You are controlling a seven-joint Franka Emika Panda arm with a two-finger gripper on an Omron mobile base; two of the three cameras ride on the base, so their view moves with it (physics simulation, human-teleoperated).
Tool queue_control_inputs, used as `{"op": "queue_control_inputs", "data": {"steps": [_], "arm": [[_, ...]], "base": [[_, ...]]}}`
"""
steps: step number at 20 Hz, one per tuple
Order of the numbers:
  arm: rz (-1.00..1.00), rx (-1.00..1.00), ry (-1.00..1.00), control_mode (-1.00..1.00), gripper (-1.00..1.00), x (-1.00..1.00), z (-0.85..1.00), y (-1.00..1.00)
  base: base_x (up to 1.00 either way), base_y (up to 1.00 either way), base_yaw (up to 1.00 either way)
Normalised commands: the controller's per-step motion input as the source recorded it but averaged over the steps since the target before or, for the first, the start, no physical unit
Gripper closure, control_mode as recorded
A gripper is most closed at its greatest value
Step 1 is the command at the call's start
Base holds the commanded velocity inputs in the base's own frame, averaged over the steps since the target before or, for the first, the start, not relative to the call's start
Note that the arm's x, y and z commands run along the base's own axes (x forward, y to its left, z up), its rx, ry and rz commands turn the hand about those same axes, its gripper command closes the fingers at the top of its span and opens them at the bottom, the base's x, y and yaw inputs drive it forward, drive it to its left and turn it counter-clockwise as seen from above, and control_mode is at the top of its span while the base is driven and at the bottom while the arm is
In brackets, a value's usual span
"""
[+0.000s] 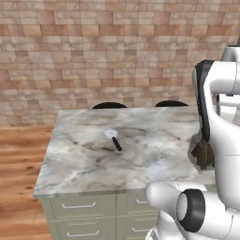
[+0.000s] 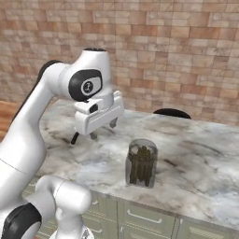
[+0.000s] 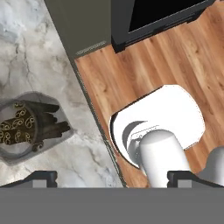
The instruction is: Pick the jar and jar from the dining table and place them in the open cabinet. Close the cabinet after placing the objects.
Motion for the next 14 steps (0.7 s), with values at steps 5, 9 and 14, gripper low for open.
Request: {"op": "queue_control_inputs", "data": {"steps": [5, 9, 14], "arm": [[0.00, 0.05, 0.00, -1.00, -1.00, 0.00, -0.07, 0.00], [0.00, 0.01, 0.04, -1.00, -1.00, 0.00, -0.01, 0.20], [0.00, 0.00, 0.02, -1.00, -1.00, 0.00, 0.00, 0.24]], "base": [[0.00, 0.00, 0.00], [0.00, 0.00, 0.00], [0.00, 0.00, 0.00]]}}
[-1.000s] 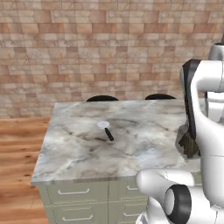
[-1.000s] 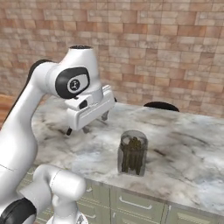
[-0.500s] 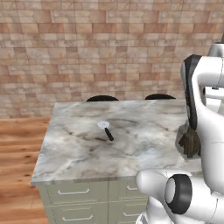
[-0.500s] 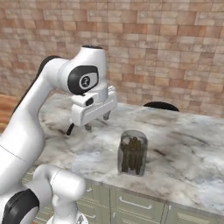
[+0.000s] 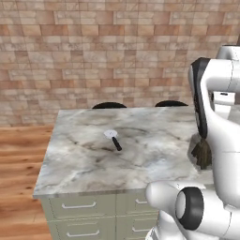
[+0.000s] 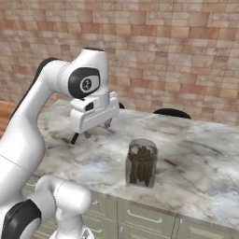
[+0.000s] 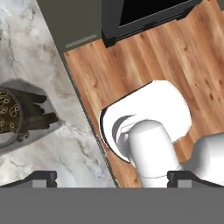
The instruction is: Pick the jar and jar from the dining table and place them in the open cabinet. Close the cabinet after placing the objects.
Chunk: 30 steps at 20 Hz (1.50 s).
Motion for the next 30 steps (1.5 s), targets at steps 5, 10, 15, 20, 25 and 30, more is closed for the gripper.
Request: {"op": "queue_control_inputs", "data": {"steps": [5, 10, 15, 20, 25, 30], "arm": [[0.00, 0.00, 0.01, -1.00, -1.00, 0.00, 0.00, 0.20], [0.00, 0.00, 0.01, -1.00, -1.00, 0.00, -0.02, 0.16], [0.00, 0.00, 0.00, -1.00, -1.00, 0.00, -0.02, 0.12], [0.00, 0.01, 0.00, -1.00, -1.00, 0.00, -0.01, 0.06], [0.00, 0.01, 0.00, -1.00, -1.00, 0.00, 0.00, 0.17], [0.00, 0.03, 0.00, -1.00, -1.00, 0.01, -0.04, 0.07]], "base": [[0.00, 0.00, 0.00], [0.00, 0.00, 0.00], [0.00, 0.00, 0.00], [0.00, 0.00, 0.00], [0.00, 0.00, 0.00], [0.00, 0.00, 0.00]]}}
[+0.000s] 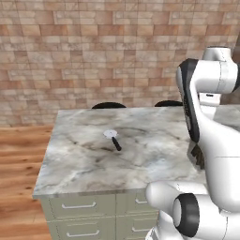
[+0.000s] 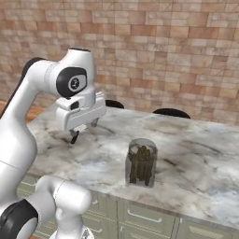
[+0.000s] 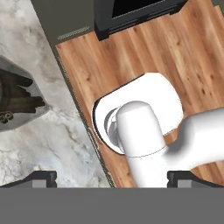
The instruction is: Pick the jar and jar from the dining table and place them in the open cabinet. Close the cabinet after placing the objects.
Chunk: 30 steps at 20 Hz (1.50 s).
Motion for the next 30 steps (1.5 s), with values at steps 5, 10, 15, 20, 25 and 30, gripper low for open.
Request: {"op": "queue_control_inputs", "data": {"steps": [5, 10, 15, 20, 25, 30], "arm": [[-0.04, 0.04, -0.01, -1.00, -1.00, 0.30, -0.06, -0.22], [-0.14, 0.01, 0.00, -1.00, -1.00, 0.46, -0.02, -0.27], [-0.19, 0.00, -0.01, -1.00, -1.00, 0.03, -0.13, -0.18], [-0.21, 0.00, -0.08, -1.00, -1.00, -0.11, -0.28, -0.33], [-0.17, 0.00, -0.08, -1.00, -1.00, -0.07, -0.17, -0.37], [-0.10, 0.00, -0.04, -1.00, -1.00, 0.06, -0.07, -0.22]], "base": [[0.00, 0.00, 0.00], [0.00, 0.00, 0.00], [0.00, 0.00, 0.00], [0.00, 0.00, 0.00], [0.00, 0.00, 0.00], [0.00, 0.00, 0.00]]}}
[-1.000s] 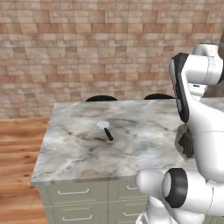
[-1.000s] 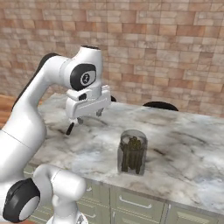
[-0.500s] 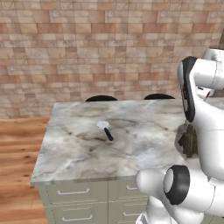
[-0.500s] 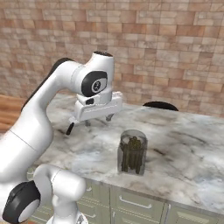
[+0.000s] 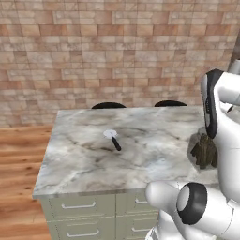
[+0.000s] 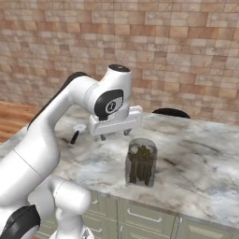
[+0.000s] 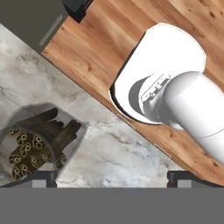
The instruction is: Pick the jar and jar from the dining table and place them in the open cabinet. Close the cabinet after placing the objects.
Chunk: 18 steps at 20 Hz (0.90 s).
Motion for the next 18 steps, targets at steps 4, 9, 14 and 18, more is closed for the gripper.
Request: {"op": "queue_control_inputs", "data": {"steps": [4, 9, 14, 18], "arm": [[-0.04, -0.05, 0.01, -1.00, -1.00, 0.22, -0.18, -0.11], [-0.09, -0.08, 0.05, -1.00, -1.00, 0.31, -0.16, -0.10], [-0.11, -0.05, 0.04, -1.00, -1.00, 0.16, -0.09, -0.14], [-0.09, -0.03, 0.01, -1.00, -1.00, 0.07, -0.11, -0.08]], "base": [[0.00, 0.00, 0.00], [0.00, 0.00, 0.00], [0.00, 0.00, 0.00], [0.00, 0.00, 0.00]]}}
